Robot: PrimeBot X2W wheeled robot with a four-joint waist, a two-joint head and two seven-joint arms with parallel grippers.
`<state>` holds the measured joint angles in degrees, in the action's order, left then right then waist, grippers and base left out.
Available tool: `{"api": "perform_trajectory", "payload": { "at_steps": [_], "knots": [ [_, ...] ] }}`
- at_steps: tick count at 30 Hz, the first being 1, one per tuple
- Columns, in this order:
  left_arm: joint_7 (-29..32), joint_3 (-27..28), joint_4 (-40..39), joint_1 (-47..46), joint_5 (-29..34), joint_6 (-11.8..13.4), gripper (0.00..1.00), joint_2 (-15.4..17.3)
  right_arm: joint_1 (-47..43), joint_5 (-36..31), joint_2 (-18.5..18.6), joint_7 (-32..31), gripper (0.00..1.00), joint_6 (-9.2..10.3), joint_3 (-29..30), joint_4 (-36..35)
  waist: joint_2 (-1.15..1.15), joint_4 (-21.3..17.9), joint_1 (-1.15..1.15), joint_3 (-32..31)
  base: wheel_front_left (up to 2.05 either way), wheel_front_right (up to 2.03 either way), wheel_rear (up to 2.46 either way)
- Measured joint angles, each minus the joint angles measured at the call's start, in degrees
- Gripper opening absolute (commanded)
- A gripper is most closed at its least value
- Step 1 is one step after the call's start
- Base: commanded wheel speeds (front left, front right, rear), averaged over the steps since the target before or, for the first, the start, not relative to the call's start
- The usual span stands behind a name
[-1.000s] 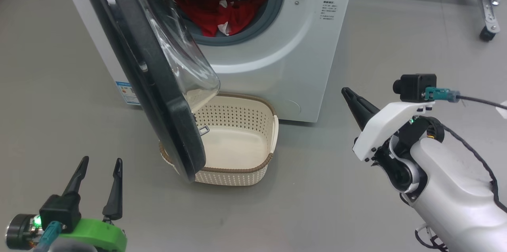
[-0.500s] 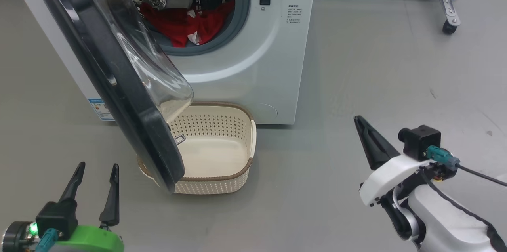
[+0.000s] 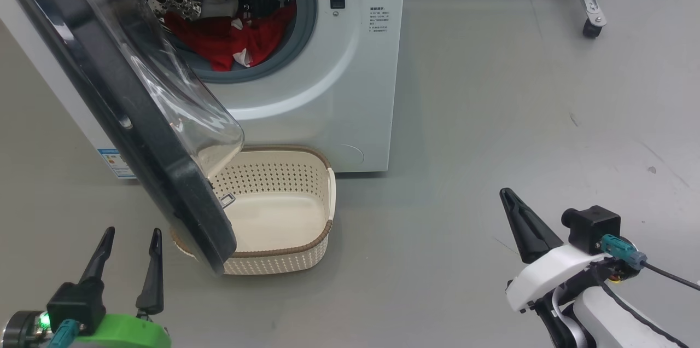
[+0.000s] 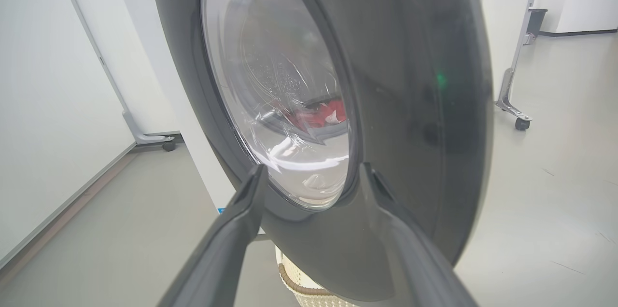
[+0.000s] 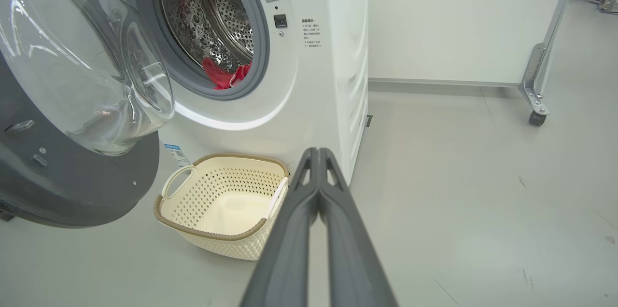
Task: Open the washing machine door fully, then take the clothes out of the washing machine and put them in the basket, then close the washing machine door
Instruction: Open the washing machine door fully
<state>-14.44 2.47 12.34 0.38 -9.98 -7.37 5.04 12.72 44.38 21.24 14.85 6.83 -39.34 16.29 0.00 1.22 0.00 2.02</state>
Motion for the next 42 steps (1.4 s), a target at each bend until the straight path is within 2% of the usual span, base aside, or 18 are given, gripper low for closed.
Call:
{"api": "perform_trajectory", "payload": {
  "at_steps": [2, 3, 4, 5, 13, 20, 42],
  "knots": [
    [0.00, 0.14, 0.01, 0.02, 0.00, 0.00, 1.00, -0.07, -0.55, -1.71, -0.53, -0.04, 0.00, 0.40, 1.99, -1.01, 0.00, -0.32, 0.00, -0.01, 0.00, 0.00, 0.00],
    [0.00, 0.12, 0.01, 0.03, 0.00, 0.00, 1.00, -0.10, -0.85, -2.61, -0.69, -0.11, 0.29, 0.40, 3.08, -1.71, 0.00, -0.43, 0.00, -0.02, 0.00, 0.00, 0.00],
    [0.00, 0.12, 0.01, 0.03, 0.00, 0.00, 1.00, -0.10, -0.85, -2.61, -0.69, -0.11, 0.87, 0.40, 3.08, -1.71, 0.00, -0.43, 0.00, -0.02, 0.00, 0.00, 0.00],
    [0.00, 0.12, 0.01, 0.04, 0.00, 0.00, 1.00, -0.12, -1.19, -3.66, -0.80, -0.14, 1.00, 0.40, 4.08, -2.33, 0.00, -0.50, 0.00, 0.00, 0.00, 0.00, 0.00],
    [0.00, 0.38, 0.01, 0.19, 0.05, 0.00, 1.00, -0.18, -6.28, -9.88, -4.42, -0.14, 1.00, 0.40, 14.45, -5.25, 0.00, -1.08, 0.00, 0.18, 0.00, 0.00, 0.00],
    [0.00, 0.02, 0.05, 0.23, 0.48, 0.00, 1.00, -0.51, -9.62, -15.39, -5.84, -0.14, 1.00, 0.40, 17.23, -8.45, 0.00, -1.24, 0.00, 0.28, 0.00, 0.00, 0.00],
    [0.00, -0.41, 0.16, 0.59, 0.48, 0.00, 1.00, -0.93, -16.39, -20.82, -10.55, -0.14, 1.00, 0.40, 21.05, -12.95, 0.00, -0.20, 0.00, 0.42, 0.00, 0.00, 0.00]
  ]
}}
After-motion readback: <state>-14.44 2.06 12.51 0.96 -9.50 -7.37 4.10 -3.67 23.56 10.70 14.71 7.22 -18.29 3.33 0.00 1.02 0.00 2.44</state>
